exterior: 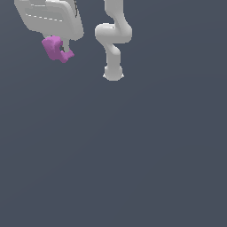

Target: Pick up the object and move it to a goal position.

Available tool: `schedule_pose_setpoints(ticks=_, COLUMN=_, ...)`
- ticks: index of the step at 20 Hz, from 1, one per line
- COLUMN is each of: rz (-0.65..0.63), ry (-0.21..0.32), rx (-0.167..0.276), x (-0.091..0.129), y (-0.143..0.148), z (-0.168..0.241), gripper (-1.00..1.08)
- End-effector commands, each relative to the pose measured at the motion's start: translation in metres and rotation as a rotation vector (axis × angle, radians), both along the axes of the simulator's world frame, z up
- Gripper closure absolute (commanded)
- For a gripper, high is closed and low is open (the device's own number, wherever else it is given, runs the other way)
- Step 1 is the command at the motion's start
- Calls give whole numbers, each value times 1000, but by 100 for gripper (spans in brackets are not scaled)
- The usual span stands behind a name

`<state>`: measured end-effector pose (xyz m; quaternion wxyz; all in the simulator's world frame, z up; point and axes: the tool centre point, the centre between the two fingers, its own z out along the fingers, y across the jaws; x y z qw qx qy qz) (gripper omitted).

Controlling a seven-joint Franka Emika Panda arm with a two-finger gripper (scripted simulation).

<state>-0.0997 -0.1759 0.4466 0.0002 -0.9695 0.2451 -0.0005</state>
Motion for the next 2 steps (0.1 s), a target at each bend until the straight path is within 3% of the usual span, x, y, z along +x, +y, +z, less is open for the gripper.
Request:
schedule_pose_setpoints(ticks=1, rz=1, ry=1, rx=0, x=0, y=-1, z=3, gripper=108)
schedule_pose_setpoints(ticks=2, rz=1, ry=1, rx=0, x=0, y=-2, z=3, gripper=108)
